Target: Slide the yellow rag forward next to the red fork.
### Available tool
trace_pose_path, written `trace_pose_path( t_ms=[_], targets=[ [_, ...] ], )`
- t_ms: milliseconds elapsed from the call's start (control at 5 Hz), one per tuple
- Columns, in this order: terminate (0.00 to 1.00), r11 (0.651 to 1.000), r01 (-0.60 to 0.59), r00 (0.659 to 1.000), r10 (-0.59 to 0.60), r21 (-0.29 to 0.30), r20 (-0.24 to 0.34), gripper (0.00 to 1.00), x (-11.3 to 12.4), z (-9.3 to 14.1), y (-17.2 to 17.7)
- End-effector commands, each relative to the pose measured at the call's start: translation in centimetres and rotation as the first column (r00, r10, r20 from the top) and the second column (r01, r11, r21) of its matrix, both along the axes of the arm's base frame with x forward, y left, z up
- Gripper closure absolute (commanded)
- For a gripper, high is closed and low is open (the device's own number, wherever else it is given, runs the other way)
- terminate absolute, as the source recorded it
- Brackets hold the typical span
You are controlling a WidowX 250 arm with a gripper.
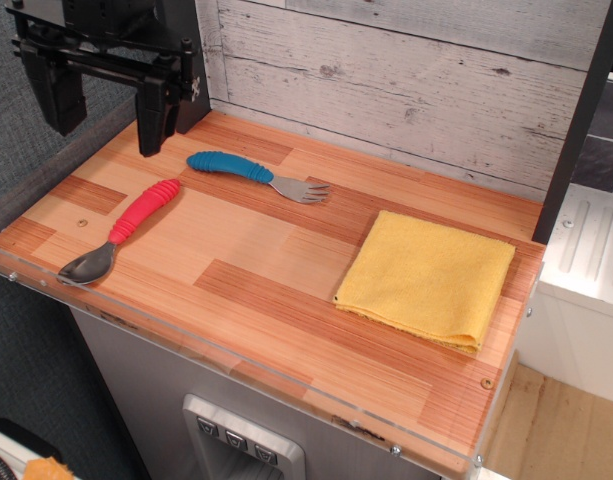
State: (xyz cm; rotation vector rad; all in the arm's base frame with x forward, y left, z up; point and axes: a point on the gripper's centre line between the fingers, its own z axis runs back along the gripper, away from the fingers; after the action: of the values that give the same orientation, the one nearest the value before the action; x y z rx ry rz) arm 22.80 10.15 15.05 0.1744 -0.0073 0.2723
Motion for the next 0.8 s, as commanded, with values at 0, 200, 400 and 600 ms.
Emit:
trace_pose_path(
  t_ms=[0,200,400,600],
  targets=[
    [0.0,1.0,0.0,1.0,0.0,0.0,0.0,0.0,0.0,0.0,0.0],
    [0.0,0.999,0.047,0.999,-0.047,-0.018,0.004,0.0,1.3,-0.2,-2.2],
    [0.0,0.99,0.143,0.99,-0.143,0.016,0.006,0.0,3.7,-1.0,-5.6],
    [0.0,0.972,0.237,0.965,-0.235,-0.006,0.116,0.0,5.5,-2.5,-9.2]
  ],
)
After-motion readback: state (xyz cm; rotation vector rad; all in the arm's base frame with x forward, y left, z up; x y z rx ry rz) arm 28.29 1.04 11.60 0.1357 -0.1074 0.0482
